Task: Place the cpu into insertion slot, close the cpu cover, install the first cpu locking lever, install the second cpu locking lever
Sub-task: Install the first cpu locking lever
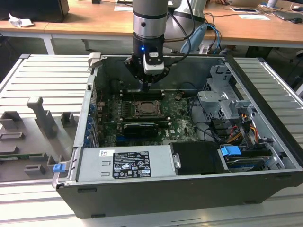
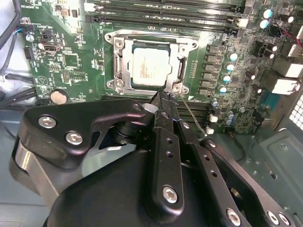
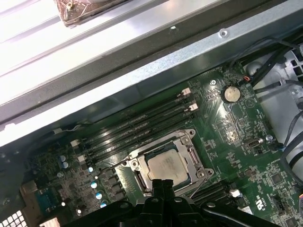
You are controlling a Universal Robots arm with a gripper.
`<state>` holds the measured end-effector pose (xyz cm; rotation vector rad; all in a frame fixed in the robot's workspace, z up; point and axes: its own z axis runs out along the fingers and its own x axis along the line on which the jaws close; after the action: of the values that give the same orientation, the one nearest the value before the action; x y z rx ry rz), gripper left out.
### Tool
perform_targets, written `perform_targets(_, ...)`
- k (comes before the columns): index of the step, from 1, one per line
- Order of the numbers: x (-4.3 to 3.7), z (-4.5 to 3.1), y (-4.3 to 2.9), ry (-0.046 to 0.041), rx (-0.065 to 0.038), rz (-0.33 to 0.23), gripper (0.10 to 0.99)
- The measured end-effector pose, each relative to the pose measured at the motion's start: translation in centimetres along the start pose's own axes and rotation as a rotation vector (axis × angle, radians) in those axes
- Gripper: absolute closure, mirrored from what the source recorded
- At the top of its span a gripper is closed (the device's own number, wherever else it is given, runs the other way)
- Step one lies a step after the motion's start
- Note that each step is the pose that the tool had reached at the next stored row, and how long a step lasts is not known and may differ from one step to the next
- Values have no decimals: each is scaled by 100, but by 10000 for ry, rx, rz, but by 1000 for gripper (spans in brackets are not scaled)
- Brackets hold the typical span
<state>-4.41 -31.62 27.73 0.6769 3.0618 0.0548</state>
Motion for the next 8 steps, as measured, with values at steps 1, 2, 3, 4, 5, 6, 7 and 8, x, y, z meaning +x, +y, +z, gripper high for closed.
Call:
perform_targets(1, 0, 0, 0, 2, 0, -32, 980)
perform_targets(2, 0, 0, 0, 3, 0, -79, 980)
perform_targets(3, 0, 0, 0, 4, 0, -115, 980)
perform_targets(4, 0, 0, 0, 6, 0, -160, 980)
perform_targets(5, 0, 0, 0, 7, 0, -196, 980)
perform_targets(6, 0, 0, 0, 8, 0, -234, 980)
perform_targets(7, 0, 0, 0, 10, 0, -271, 980)
perform_targets(8, 0, 0, 0, 11, 0, -313, 980)
